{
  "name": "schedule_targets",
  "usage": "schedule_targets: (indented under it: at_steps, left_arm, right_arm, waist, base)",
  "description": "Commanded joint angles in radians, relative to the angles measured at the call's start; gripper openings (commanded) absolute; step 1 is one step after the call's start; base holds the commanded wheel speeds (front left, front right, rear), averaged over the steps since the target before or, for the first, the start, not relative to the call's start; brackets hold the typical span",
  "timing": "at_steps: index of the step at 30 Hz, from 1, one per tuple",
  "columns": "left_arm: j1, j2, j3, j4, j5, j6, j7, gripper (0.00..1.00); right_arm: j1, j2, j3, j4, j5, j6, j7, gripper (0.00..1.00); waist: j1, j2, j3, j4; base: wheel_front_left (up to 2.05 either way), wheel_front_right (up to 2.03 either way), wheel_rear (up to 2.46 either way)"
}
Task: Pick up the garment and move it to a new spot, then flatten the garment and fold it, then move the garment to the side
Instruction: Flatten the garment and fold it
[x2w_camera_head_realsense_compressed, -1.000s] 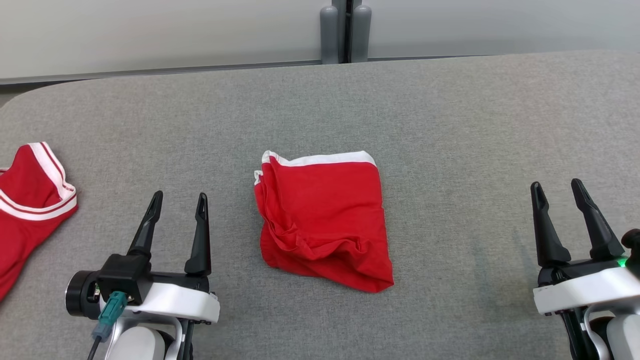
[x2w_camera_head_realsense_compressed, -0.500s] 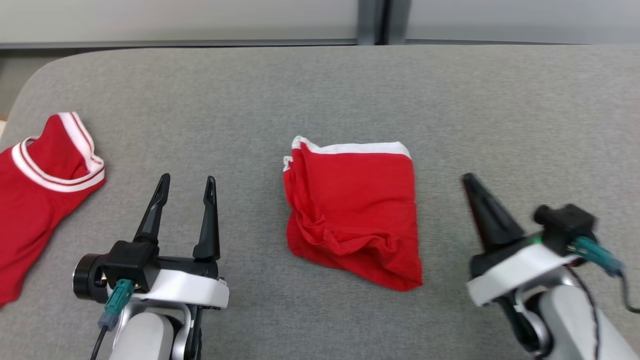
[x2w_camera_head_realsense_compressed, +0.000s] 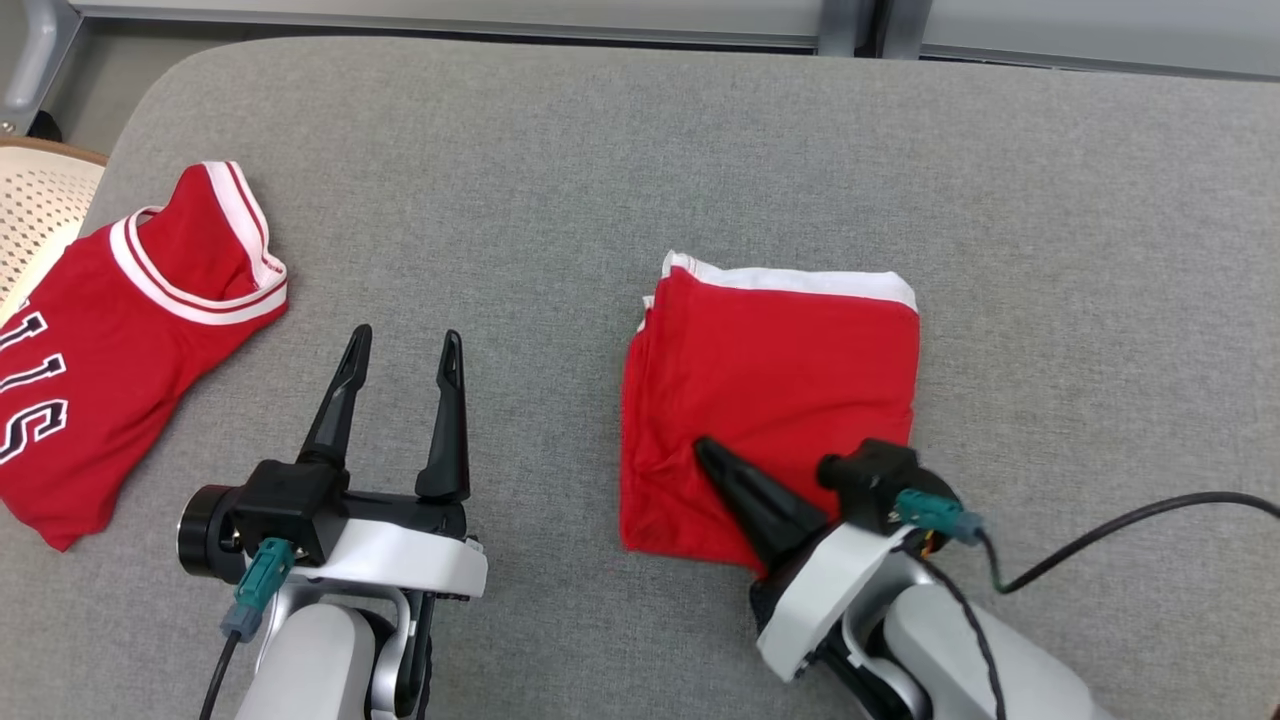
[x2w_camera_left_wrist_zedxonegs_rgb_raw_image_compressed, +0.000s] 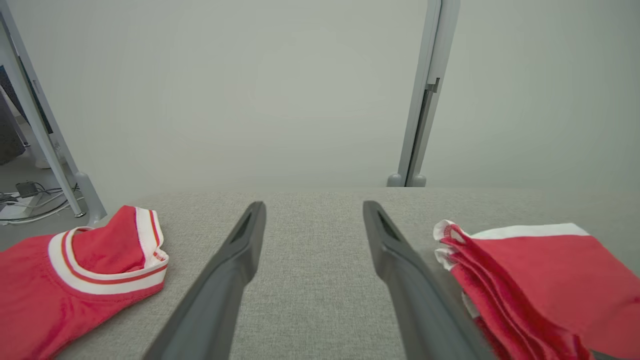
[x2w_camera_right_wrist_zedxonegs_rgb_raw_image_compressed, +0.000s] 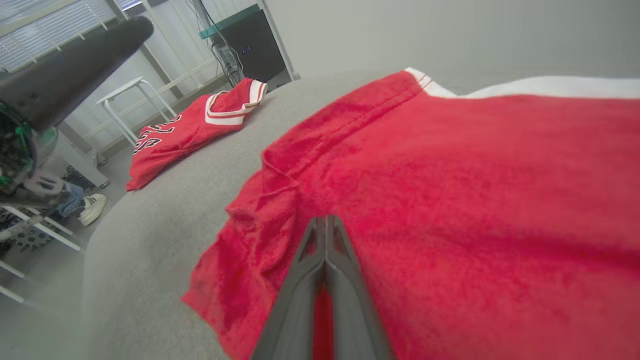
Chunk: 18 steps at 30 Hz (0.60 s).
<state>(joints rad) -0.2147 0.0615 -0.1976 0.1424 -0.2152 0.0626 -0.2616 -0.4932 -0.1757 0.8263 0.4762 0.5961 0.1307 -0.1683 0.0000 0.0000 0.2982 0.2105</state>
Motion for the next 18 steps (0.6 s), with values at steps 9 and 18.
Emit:
schedule_targets:
  at_steps: [9, 18]
  left_arm:
    - [-0.009, -0.001, 0.015, -0.008, 0.002, 0.005, -0.004, 1.00]
    - [0.025, 0.002, 0.036, -0.001, 0.017, 0.004, -0.004, 1.00]
  right_arm:
    - [-0.050, -0.016, 0.235, 0.065, 0.073, 0.001, -0.047, 0.00]
    - [-0.068, -0.061, 0.310, -0.011, 0.110, 0.001, -0.094, 0.00]
  waist:
    - [0.0000, 0.0000, 0.002, -0.015]
    - [0.0000, 0.0000, -0.044, -0.068]
  base:
    - [0.00, 0.00, 0.00]
    - [0.00, 0.00, 0.00]
